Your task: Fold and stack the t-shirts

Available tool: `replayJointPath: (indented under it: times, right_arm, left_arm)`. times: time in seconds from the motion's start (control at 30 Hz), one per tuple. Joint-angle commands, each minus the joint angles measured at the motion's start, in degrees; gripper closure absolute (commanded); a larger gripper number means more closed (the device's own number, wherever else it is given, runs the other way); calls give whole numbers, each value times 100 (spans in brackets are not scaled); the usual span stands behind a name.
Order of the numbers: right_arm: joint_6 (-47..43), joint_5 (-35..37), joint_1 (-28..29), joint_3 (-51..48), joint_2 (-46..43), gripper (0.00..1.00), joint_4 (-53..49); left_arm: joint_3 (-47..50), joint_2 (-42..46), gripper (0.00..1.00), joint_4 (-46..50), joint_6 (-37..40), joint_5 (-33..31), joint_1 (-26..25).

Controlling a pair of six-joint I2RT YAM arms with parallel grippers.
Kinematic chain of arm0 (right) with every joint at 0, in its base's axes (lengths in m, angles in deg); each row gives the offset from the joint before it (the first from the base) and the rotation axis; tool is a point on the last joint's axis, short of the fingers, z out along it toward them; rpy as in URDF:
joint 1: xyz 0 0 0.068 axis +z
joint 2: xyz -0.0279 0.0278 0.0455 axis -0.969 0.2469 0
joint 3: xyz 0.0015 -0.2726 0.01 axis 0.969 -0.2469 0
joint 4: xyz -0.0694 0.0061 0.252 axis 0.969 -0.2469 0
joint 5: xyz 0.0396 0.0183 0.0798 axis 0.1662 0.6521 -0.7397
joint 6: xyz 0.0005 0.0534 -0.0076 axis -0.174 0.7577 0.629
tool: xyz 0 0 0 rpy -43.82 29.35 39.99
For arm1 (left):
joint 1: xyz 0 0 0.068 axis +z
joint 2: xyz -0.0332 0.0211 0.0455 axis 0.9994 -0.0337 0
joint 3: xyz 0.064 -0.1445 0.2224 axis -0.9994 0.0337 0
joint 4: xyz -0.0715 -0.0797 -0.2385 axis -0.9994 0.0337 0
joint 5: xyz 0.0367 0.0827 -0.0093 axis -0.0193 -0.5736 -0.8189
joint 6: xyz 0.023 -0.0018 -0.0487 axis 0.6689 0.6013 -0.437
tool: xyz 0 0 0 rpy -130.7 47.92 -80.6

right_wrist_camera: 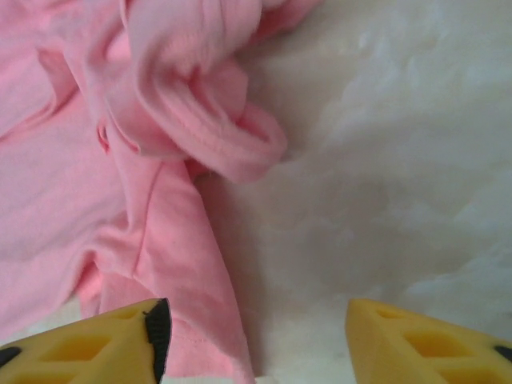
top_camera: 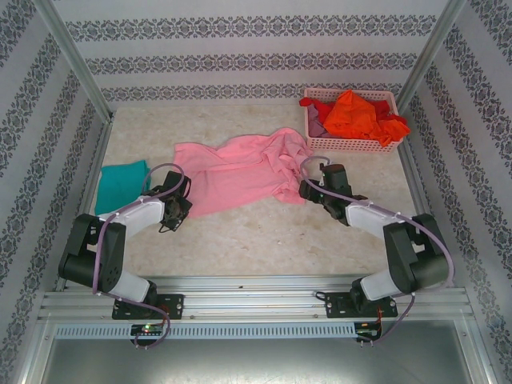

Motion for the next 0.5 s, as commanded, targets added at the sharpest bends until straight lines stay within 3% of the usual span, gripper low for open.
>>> replayJointPath:
  times: [0.0,0.2,0.33,0.47]
  right_arm:
    - [-9,-432,42,192,395,49,-55]
    - [110,-575,-23,332,884,74,-8]
    - [-45,-405,-128,393,586,100,-126]
    - [-289,-141,-245,351,-92,100,-384]
  left_arm:
    - [-94,24,100,-139,143,-108,-22]
    - [-68,159,100,-78,201,-241,-8]
    - [-70,226,100,-76,218,-223,60]
    - [-77,261,100,-85,258,-176,119]
